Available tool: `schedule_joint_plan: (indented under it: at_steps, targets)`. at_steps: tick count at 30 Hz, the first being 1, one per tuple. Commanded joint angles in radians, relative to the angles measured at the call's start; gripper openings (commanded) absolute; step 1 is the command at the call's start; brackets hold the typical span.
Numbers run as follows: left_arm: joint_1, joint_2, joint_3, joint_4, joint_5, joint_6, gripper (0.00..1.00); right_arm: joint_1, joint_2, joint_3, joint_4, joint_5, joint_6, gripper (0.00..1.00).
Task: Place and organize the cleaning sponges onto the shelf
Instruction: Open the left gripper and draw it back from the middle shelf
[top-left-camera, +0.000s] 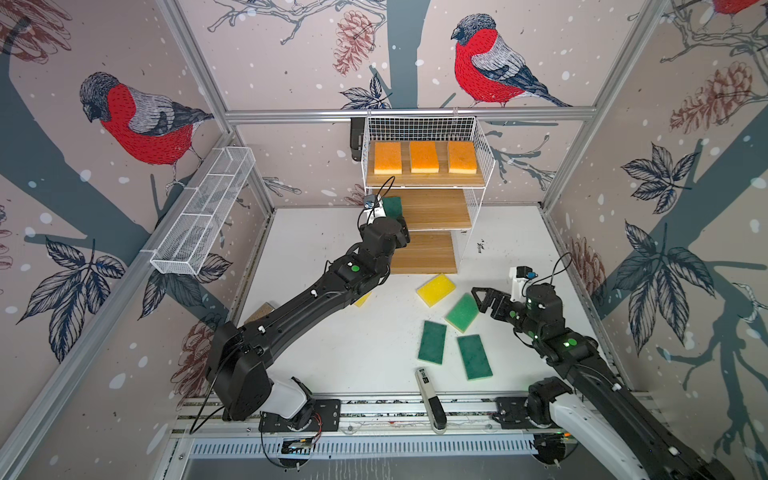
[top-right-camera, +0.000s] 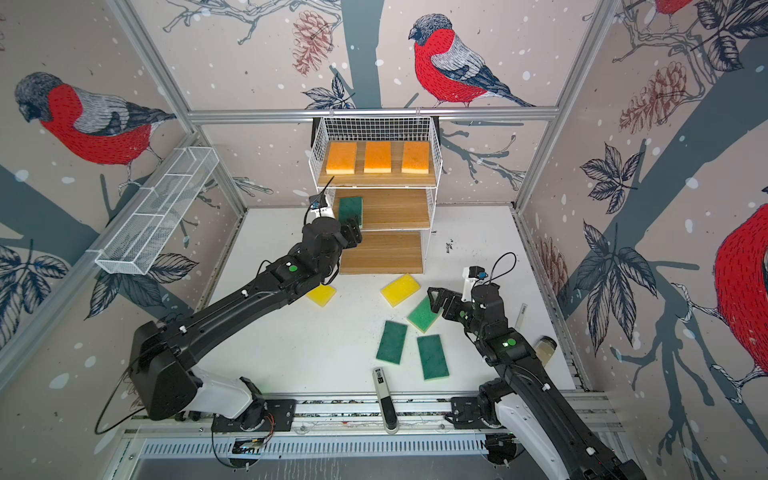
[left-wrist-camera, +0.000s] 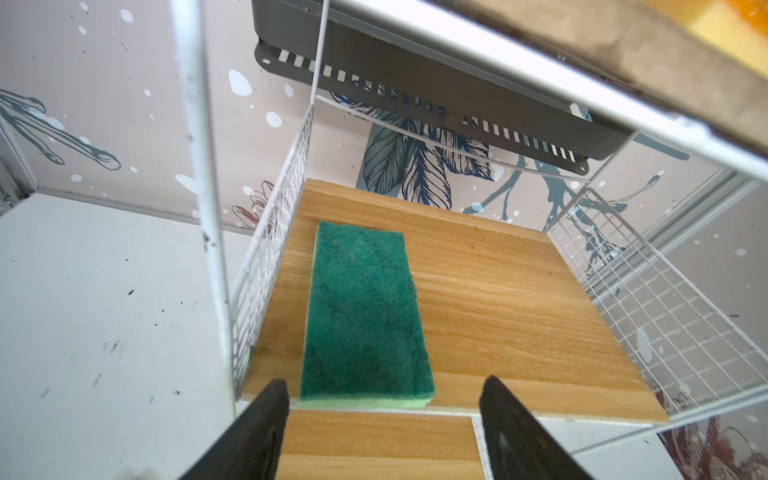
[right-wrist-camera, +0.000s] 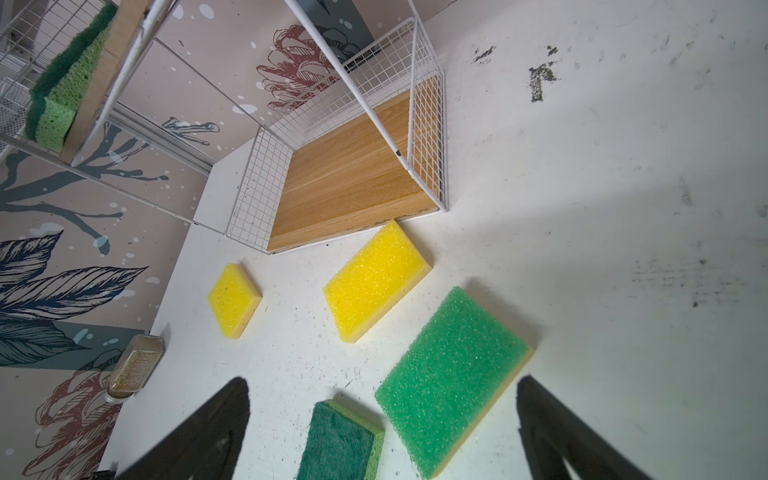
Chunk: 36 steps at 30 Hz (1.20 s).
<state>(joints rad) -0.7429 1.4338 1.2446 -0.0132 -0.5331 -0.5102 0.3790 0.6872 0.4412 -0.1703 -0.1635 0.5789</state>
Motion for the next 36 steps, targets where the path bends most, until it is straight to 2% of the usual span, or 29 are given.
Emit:
schedule_joint_plan:
  at_steps: [1, 8, 14, 23, 36]
  targets:
    - [0.0, -0.024, -0.021, -0.014, 0.092, -0.043, 0.68, 0.004, -0.003, 0.013, -0.001, 0.01, 0.001, 1.0]
    - [0.021, -0.029, -0.071, 0.026, 0.198, -0.087, 0.38, 0.005, -0.004, 0.012, 0.0, 0.009, -0.004, 1.0]
    - [0.048, -0.012, -0.077, 0.065, 0.236, -0.104, 0.22, 0.005, -0.008, 0.019, -0.008, 0.019, -0.02, 1.0]
    - [0.058, 0.015, -0.06, 0.07, 0.24, -0.102, 0.18, 0.005, -0.009, 0.012, 0.002, 0.03, -0.022, 1.0]
    - [0.073, 0.042, -0.053, 0.088, 0.213, -0.102, 0.18, 0.005, -0.002, 0.002, 0.014, 0.037, -0.022, 1.0]
